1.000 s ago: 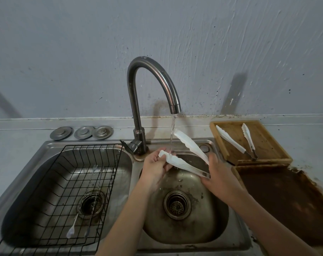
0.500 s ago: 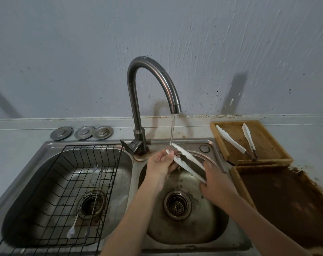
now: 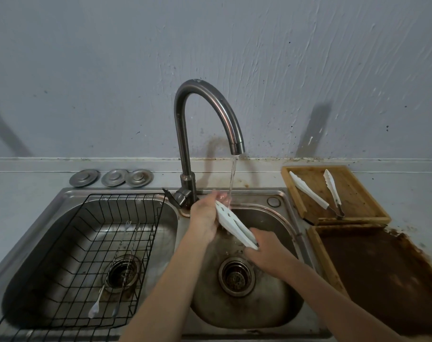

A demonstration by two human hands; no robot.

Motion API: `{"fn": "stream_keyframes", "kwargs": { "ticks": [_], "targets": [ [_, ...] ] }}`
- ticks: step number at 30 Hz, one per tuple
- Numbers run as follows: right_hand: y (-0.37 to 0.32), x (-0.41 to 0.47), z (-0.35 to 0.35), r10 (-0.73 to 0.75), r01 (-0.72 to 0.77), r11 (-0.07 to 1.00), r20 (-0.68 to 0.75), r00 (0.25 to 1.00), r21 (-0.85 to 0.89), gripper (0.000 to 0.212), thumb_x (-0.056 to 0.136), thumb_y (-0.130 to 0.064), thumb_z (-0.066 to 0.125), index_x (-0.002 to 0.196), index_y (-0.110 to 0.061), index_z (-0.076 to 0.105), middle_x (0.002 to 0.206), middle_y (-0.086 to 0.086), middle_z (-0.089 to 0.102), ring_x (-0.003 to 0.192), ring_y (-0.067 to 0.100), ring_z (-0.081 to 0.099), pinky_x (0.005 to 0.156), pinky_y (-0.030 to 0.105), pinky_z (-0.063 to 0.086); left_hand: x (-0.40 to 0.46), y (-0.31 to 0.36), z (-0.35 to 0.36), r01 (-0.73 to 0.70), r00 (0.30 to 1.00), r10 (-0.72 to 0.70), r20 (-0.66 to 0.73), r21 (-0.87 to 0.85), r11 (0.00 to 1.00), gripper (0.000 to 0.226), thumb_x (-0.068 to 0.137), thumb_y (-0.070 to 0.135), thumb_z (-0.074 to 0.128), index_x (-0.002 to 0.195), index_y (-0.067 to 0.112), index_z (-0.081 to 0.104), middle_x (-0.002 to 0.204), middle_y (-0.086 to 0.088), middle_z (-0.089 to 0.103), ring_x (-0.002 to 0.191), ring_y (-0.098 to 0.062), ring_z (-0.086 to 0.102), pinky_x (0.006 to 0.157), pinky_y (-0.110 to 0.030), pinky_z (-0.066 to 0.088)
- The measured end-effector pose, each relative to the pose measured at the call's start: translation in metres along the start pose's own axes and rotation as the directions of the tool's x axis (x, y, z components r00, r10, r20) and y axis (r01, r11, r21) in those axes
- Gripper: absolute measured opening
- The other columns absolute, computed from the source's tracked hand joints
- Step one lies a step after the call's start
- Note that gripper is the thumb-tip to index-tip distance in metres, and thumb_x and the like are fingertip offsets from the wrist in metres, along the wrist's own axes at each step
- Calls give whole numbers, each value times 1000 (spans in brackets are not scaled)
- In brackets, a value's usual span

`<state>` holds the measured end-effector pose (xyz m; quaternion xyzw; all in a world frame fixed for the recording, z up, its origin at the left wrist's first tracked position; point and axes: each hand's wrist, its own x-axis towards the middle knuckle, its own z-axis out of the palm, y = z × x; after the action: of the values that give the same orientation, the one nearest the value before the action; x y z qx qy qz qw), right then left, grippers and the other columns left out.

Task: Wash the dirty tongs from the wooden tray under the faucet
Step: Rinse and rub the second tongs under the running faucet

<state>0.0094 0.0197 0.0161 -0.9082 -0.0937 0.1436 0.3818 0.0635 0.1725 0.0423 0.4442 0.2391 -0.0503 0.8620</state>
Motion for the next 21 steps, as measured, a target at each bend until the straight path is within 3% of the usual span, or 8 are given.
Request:
{"fn": "stream_keyframes", "kwargs": {
  "ticks": [2, 7, 10, 12, 14, 19, 21],
  "targets": [
    [2, -2, 0, 27, -28, 999, 24, 999, 30, 11, 81, -19, 57, 91, -21, 52, 76, -1, 55, 59, 10, 53, 47, 16, 42, -2, 3, 3, 19, 1000, -16, 14, -219, 976, 23, 99, 22, 43, 94, 6, 59, 92, -11, 66, 75, -18, 63, 73, -35, 54],
    [9, -8, -8, 85, -92, 974, 43, 995, 206, 9, 81, -10, 57, 87, -17, 54, 66, 0, 52, 46, 6, 49, 41, 19, 40, -21, -34, 15, 59, 990, -47, 134, -85, 995, 30, 102, 23, 32, 113, 2, 50, 103, -13, 62, 91, -20, 62, 77, -32, 53],
    [21, -15, -18, 138, -253, 864, 278, 950, 435, 8, 85, -11, 56, 81, -16, 50, 53, 1, 43, 31, 8, 35, 30, 19, 28, -19, -29, 7, 95, 947, -86, 311, -12, 995, 24, 101, 9, 32, 110, 1, 53, 100, -10, 66, 91, -21, 65, 77, -36, 58],
    [30, -16, -27, 59, -401, 690, 504, 861, 603, 14, 81, -12, 56, 72, -14, 45, 48, -1, 38, 29, 6, 28, 28, 14, 22, -14, -22, -1, 100, 908, -107, 405, 40, 994, 26, 99, 2, 33, 113, 1, 55, 104, -10, 69, 94, -22, 68, 79, -35, 59],
    [35, -15, -32, -83, -514, 540, 650, 755, 667, 16, 78, -13, 58, 71, -16, 44, 49, -4, 38, 29, 3, 29, 27, 13, 23, -16, -17, -5, 77, 887, -86, 453, 39, 996, 27, 98, 0, 33, 112, 1, 57, 106, -10, 69, 93, -21, 70, 79, -33, 59],
    [31, -1, -24, -408, -640, 303, 703, 583, 706, 11, 82, -7, 56, 74, -12, 49, 51, -3, 50, 31, 2, 43, 29, 13, 37, -18, -13, -7, 32, 896, 1, 444, -66, 997, 22, 95, 5, 45, 105, 5, 63, 96, -8, 74, 87, -17, 72, 76, -31, 60],
    [30, 2, -22, -443, -683, 246, 707, 552, 688, 13, 83, -5, 53, 73, -10, 47, 53, -1, 50, 32, 3, 47, 29, 13, 39, -17, -13, -7, 28, 912, 2, 411, -68, 997, 20, 94, 8, 47, 104, 6, 64, 91, -7, 75, 83, -15, 73, 78, -31, 59]
  ]
}}
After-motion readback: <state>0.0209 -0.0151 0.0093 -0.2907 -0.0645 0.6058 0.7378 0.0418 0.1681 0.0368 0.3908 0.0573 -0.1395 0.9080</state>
